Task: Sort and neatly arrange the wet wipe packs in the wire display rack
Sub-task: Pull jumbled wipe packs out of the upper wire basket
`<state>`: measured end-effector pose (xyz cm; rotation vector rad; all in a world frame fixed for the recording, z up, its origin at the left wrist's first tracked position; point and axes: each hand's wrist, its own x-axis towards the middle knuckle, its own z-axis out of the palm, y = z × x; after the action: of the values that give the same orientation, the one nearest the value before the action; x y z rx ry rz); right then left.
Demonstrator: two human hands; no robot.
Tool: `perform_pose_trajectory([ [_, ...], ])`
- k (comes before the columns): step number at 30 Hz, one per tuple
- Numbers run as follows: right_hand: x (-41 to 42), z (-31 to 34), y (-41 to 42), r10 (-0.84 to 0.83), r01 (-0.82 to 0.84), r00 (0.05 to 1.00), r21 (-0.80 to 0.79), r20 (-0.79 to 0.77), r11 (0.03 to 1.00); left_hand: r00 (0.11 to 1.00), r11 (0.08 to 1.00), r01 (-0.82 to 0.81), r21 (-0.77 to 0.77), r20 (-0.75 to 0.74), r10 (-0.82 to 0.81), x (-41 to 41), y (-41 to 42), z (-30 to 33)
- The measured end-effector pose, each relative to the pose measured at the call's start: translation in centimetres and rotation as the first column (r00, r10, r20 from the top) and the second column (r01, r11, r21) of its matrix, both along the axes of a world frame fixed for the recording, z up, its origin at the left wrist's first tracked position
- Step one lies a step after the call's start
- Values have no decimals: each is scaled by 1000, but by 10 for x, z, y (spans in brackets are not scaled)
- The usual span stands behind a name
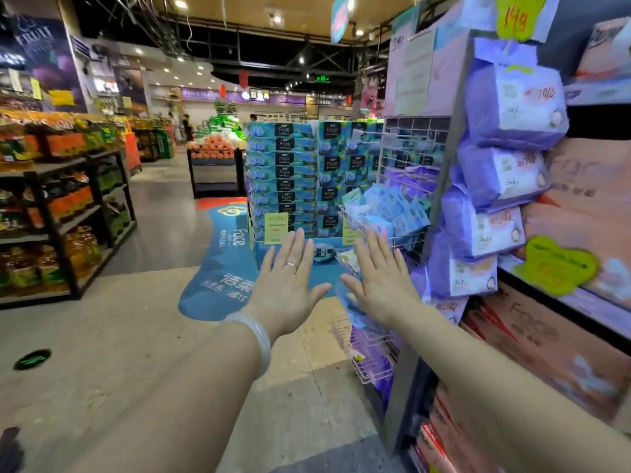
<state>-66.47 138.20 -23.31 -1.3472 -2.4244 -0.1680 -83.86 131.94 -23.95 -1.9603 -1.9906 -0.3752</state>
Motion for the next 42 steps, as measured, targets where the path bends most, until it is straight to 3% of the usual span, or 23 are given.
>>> perform_pose_trajectory([
  [9,-80,13,159,-172,171,985,-30,-25,985,985,985,172,-24,24,-171,-86,189,15],
  [17,-96,-2,282,-317,315,948,-59,-25,947,930,927,368,-72,24,-367,-108,330,-11],
  [24,-111,-11,397,-437,430,894,-87,-98,899,900,888,432,-158,26,-434,-126,462,-6],
  [30,-112,-13,445,-501,490,858,-114,-114,864,856,830,514,-219,70,-512,-128,549,2],
  [35,-97,-11,461,-616,612,777,-72,-133,788,765,726,638,-255,108,-634,-105,604,-3],
  [42,-97,-9,460,-760,770,629,1,-164,638,525,485,825,-291,73,-848,-76,658,1],
])
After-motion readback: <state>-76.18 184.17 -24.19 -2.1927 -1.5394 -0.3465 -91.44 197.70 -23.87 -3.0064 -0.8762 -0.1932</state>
